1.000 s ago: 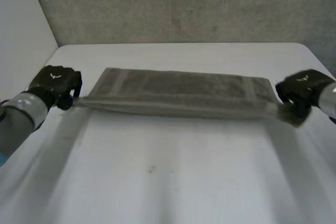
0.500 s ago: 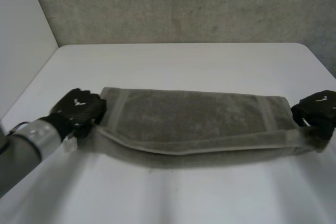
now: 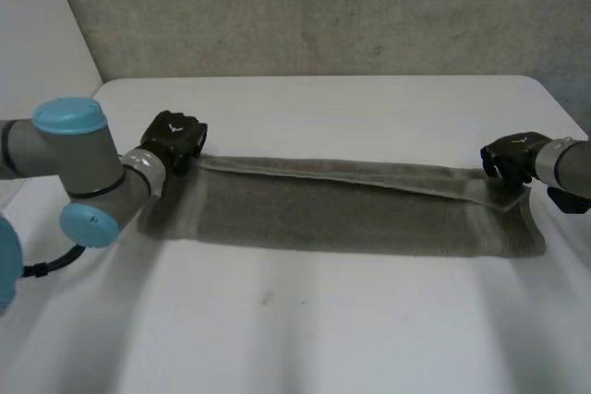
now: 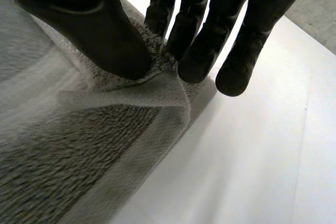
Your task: Fold the towel.
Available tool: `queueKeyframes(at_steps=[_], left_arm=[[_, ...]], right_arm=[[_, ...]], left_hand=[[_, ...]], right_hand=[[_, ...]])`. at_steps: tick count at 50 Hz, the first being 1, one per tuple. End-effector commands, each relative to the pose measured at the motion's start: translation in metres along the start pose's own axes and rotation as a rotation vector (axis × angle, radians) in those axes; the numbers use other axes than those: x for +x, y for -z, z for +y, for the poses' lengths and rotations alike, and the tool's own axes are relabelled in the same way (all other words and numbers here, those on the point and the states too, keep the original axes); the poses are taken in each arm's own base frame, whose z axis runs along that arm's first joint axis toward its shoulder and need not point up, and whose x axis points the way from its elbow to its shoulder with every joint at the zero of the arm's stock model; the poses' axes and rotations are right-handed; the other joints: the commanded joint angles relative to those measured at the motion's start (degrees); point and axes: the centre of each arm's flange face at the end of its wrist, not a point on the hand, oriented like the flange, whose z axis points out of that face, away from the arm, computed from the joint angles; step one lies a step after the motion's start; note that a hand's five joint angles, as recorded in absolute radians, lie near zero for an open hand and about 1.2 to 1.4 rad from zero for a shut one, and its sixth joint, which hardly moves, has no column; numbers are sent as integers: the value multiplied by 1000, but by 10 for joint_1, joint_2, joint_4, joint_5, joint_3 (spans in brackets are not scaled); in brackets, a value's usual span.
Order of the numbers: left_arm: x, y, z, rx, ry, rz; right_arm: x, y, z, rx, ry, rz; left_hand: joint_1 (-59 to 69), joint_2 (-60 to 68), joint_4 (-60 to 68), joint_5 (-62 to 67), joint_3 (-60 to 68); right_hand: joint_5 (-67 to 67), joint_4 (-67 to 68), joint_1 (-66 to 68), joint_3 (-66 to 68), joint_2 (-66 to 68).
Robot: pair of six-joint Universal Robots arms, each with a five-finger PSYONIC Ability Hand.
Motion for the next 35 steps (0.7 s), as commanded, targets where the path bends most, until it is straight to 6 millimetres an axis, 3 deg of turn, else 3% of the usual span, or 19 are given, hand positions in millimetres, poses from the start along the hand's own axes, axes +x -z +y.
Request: queueKeyframes(at_steps=[1, 15, 16, 17, 18, 19, 26, 31, 35], left_arm=[[5, -18, 1, 18, -8, 2], [7, -40, 9, -1, -8, -10], [7, -40, 10, -6, -7, -7], [8, -39, 10, -11, -6, -6], [8, -39, 10, -11, -6, -6], [9, -38, 9, -12, -8, -6], [6, -34, -8, 2, -15, -40], [-6, -20, -32, 1, -11, -77], [-9, -7, -41, -11, -6, -75]], right_arm=[[2, -16, 1, 13, -2, 39], [5, -41, -1, 60, 19, 99], [4, -42, -4, 70, 23, 100], [0, -43, -7, 82, 28, 96], [0, -43, -7, 82, 28, 96], [1, -43, -11, 98, 31, 103], [13, -34, -35, 190, -5, 149], [27, 0, -69, 279, -46, 181], [32, 17, -78, 295, -50, 194]], left_hand=[[116, 102, 102, 108, 103], [116, 102, 102, 108, 103], [102, 89, 89, 95, 90], [-332, -346, -346, -340, -345], [-337, -350, -351, -345, -350], [-584, -598, -598, -592, -597], [-584, -598, -598, -592, -597], [-584, -598, -598, -592, -597], [-584, -598, -598, -592, -597]], right_hand=[[31, 34, 42, 37, 48], [31, 34, 42, 37, 48], [-351, -349, -341, -346, -334], [-669, -666, -658, -663, -652], [-669, -666, -658, -663, -652], [-669, -666, -658, -663, -652], [-669, -666, -658, -663, -652], [-669, -666, -658, -663, -652], [-669, -666, -658, -663, -652]])
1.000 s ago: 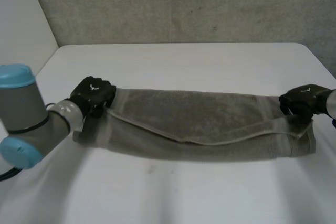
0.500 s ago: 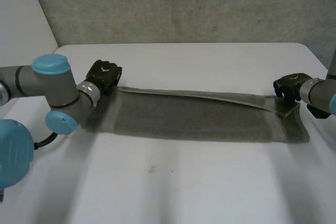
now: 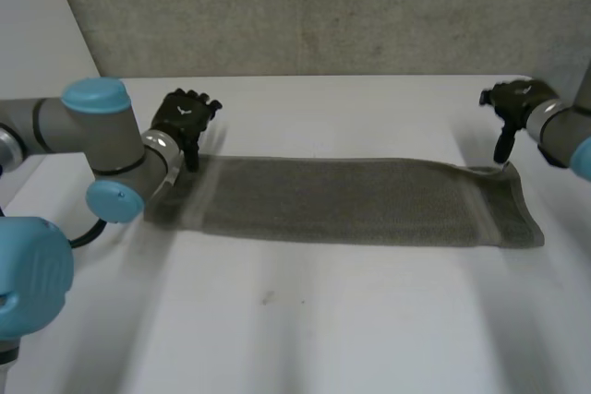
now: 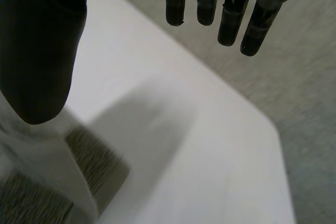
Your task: Fold the towel.
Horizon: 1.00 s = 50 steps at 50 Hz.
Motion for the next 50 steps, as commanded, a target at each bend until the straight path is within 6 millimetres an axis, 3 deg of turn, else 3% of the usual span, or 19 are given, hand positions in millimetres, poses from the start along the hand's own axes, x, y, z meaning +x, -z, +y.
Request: queueKeyframes(at_steps=[1, 5, 7, 10, 15, 22, 29, 34, 40, 45, 47, 48, 50], left_arm=[[-11, 28, -25, -20, 8, -9], [-11, 45, -29, -42, 13, 2], [-9, 63, -30, -58, 27, 13], [-8, 72, -32, -58, 41, 14], [-5, 104, -38, -38, 113, 6], [-4, 128, -37, -23, 199, -8], [-1, 139, -30, -33, 283, -13], [2, 142, -22, -38, 309, -15], [2, 142, -19, -38, 310, -18], [2, 142, -19, -36, 310, -19], [2, 142, -20, -32, 309, -20], [2, 142, -20, -32, 309, -20], [2, 142, -20, -32, 309, -19]], right_arm=[[19, 35, -39, 63, -27, 34], [23, 52, -42, 55, -28, 30], [23, 66, -33, 40, -27, 12], [23, 75, -30, 44, -24, 3], [5, 105, 1, 13, 9, -30], [-19, 124, 37, -19, 56, -49], [-34, 125, 65, -24, 88, -56], [-44, 116, 88, -48, 117, -70], [-47, 108, 101, -66, 140, -79], [-47, 103, 111, -88, 164, -82], [-47, 101, 114, -95, 176, -84], [-47, 101, 114, -95, 176, -84], [-41, 97, 115, -101, 179, -66]], left_hand=[[-1, 2, 2, -17, 2], [-1, 2, 2, -17, 2], [-1, 2, 2, -17, 2], [-1, 2, 2, -17, 2], [-1, 2, 2, -17, 2], [-1, 3, 2, -16, 3], [1, 5, 4, -15, 5], [1, 5, 4, -15, 5], [1, 5, 4, -15, 5], [-1, 3, 2, -16, 3], [-1, 3, 2, -16, 3], [-1, 3, 2, -16, 3], [-1, 3, 2, -16, 3]], right_hand=[[-36, -48, -36, -40, -43], [-36, -48, -36, -40, -43], [-36, -48, -36, -40, -43], [-36, -48, -36, -40, -43], [-28, -41, -28, -33, -36], [52, 40, 52, 48, 45], [113, 101, 113, 109, 105], [162, 149, 162, 157, 154], [220, 208, 221, 216, 213], [343, 331, 343, 339, 336], [484, 472, 484, 480, 476], [485, 472, 485, 480, 477], [663, 651, 663, 659, 655]])
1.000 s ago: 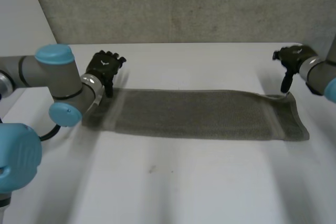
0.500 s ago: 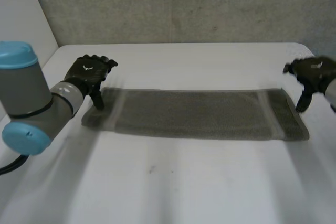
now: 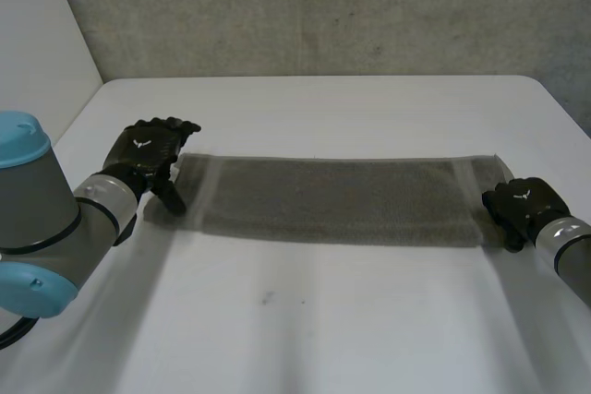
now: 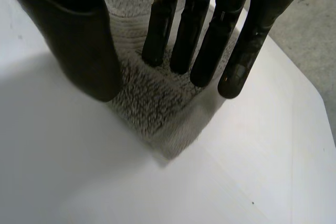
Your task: Fold the towel.
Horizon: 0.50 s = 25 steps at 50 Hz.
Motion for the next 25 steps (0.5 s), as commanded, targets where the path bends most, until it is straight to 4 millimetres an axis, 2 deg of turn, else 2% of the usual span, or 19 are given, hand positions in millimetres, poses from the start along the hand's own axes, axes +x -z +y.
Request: queueKeyframes(at_steps=[1, 3, 5, 6, 8, 9, 11, 14, 16, 17, 21, 22, 23, 24, 25], left_arm=[[0, 0, 0, 5, -2, 0], [1, 0, 0, 5, -2, 0], [1, 0, 0, 3, -2, 1], [1, 0, 0, 3, -2, 1], [2, 1, 2, -2, -2, 5], [2, 1, 2, -2, -2, 5], [3, 2, 2, -5, -2, 7], [2, 2, 1, -2, -2, 5], [2, 4, -1, 4, -3, 4], [2, 4, -1, 4, -3, 4], [1, 4, -3, 10, -3, 1], [0, 3, -3, 9, -3, 0], [0, 3, -3, 9, -3, 0], [0, 3, -3, 9, -3, -2], [0, 3, -3, 9, -3, -2]], right_arm=[[6, -7, 6, -19, 18, 15], [12, -9, 7, -26, 16, 39], [30, -9, 6, -28, 11, 91], [30, -9, 6, -28, 11, 92], [58, -7, 2, -24, 8, 183], [58, -7, 2, -24, 8, 183], [85, -6, -5, -10, 21, 267], [95, -7, -7, -11, 39, 296], [112, -9, -14, -10, 108, 348], [112, -9, -14, -10, 108, 348], [125, -10, -37, 22, 206, 415], [118, -11, -54, 61, 221, 417], [118, -10, -54, 61, 221, 417], [97, -11, -79, 131, 241, 385], [96, -11, -80, 132, 241, 385]], left_hand=[[1, 5, 5, -16, 5], [2, 7, 7, -14, 6], [1, 5, 5, -16, 5], [1, 5, 5, -16, 5], [1, 5, 5, -16, 5], [1, 5, 5, -16, 5], [1, 5, 5, -16, 5], [1, 5, 5, -16, 5], [1, 5, 5, -16, 5], [1, 5, 5, -16, 5], [1, 5, 5, -16, 5], [1, 5, 5, -16, 5], [1, 5, 5, -16, 5], [1, 5, 5, -16, 5], [1, 5, 5, -16, 5]], right_hand=[[261, 262, 256, 262, 255], [261, 262, 256, 262, 255], [261, 262, 256, 262, 255], [261, 262, 256, 262, 255], [261, 262, 256, 262, 255], [261, 262, 256, 262, 255], [261, 262, 256, 262, 255], [261, 262, 256, 262, 255], [261, 262, 256, 262, 255], [261, 262, 256, 262, 255], [261, 262, 256, 262, 255], [261, 262, 256, 262, 255], [261, 262, 256, 262, 255], [261, 262, 256, 262, 255], [261, 262, 256, 262, 255]])
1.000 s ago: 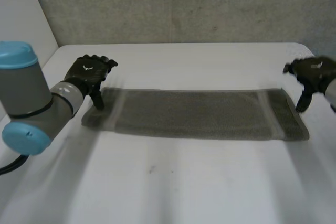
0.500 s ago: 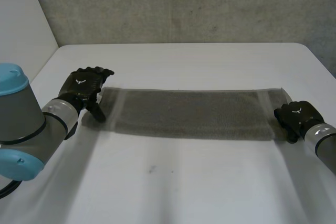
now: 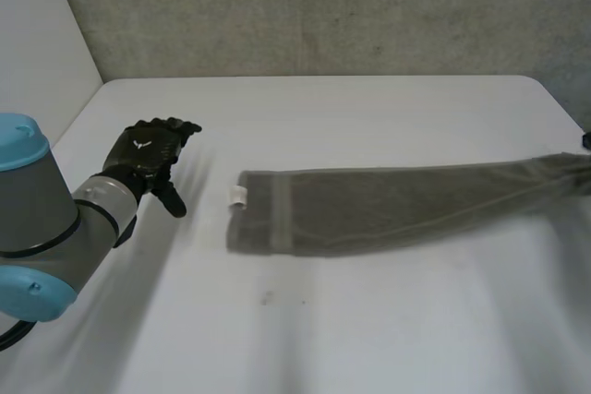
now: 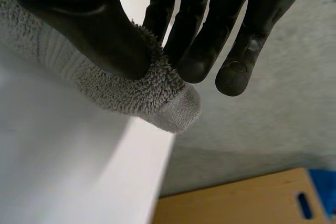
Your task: Fold the towel.
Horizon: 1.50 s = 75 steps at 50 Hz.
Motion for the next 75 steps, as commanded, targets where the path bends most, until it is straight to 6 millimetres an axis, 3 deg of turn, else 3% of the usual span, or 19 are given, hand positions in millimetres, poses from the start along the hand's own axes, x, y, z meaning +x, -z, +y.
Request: queueKeyframes(at_steps=[1, 3, 5, 8, 10, 18, 23, 24, 25, 26, 28, 34, 40, 49, 53, 59, 64, 70, 75], left_arm=[[-2, 0, -2, 6, 0, -6], [-3, 0, -2, 7, 0, -11], [-4, 0, -4, 12, 0, -13], [-4, 1, -6, 17, 1, -16], [-5, 1, -7, 19, 1, -19], [-5, 2, -7, 21, 0, -19], [-3, 2, -8, 22, -1, -12], [-3, 2, -8, 25, -1, -11], [-3, 2, -8, 25, -1, -11], [-1, 2, -9, 27, -2, -5], [0, 2, -9, 32, -5, -3], [5, -1, -18, 72, -17, 10], [25, -1, -27, 112, -28, 57], [52, 1, -17, 92, -39, 125], [60, 2, -11, 77, -43, 147], [61, 3, -10, 74, -42, 149], [61, 5, -11, 74, -39, 149], [60, 9, -12, 73, -39, 145], [53, 11, -20, 92, -36, 125]], right_arm=[[-31, 14, -93, 236, 82, -10], [-51, 26, -120, 314, 85, -45], [-98, 53, -160, 444, 107, -143], [-125, 69, -175, 499, 121, -198], [-187, 114, -199, 619, 149, -347], [-293, 186, -188, 728, 296, -585], [-321, 196, -170, 745, 448, -602], [-321, 196, -169, 750, 480, -592], [-321, 196, -169, 750, 480, -592], [-317, 196, -170, 753, 495, -578], [-309, 195, -175, 758, 480, -562], [-244, 185, -196, 692, 226, -509], [-190, 170, -179, 539, -75, -515], [-164, 139, -109, 265, -171, -482], [-167, 125, -68, 123, -179, -493], [-180, 109, -48, 66, -191, -539], [-175, 100, -61, 107, -209, -515], [-160, 94, -90, 202, -218, -464], [-178, 121, -158, 419, -181, -530]], left_hand=[[1, 5, 5, -16, 5], [1, 5, 5, -16, 5], [1, 5, 5, -16, 5], [1, 5, 5, -16, 5], [0, 5, 5, -16, 4], [0, 5, 5, -16, 4], [0, 5, 5, -16, 4], [0, 5, 5, -16, 4], [0, 5, 5, -16, 4], [0, 5, 5, -16, 4], [0, 5, 5, -16, 4], [0, 5, 5, -16, 4], [1, 5, 5, -16, 5], [2, 7, 7, -14, 6], [2, 7, 7, -14, 6], [2, 7, 7, -14, 6], [2, 7, 7, -14, 6], [2, 7, 7, -14, 6], [2, 7, 7, -14, 6]], right_hand=[[35, 33, 47, 34, 46], [35, 33, 47, 34, 46], [35, 33, 47, 34, 46], [35, 33, 47, 34, 46], [35, 33, 47, 34, 46], [35, 33, 47, 34, 46], [35, 33, 47, 34, 46], [-214, -217, -202, -215, -203], [-217, -219, -205, -218, -205], [-605, -607, -593, -606, -593], [-665, -667, -653, -666, -654], [-665, -667, -653, -666, -654], [-665, -667, -653, -666, -654], [-665, -667, -653, -666, -654], [-563, -566, -551, -565, -552], [-325, -328, -313, -326, -314], [35, 32, 47, 33, 46], [35, 33, 47, 34, 46], [35, 33, 47, 34, 46]])
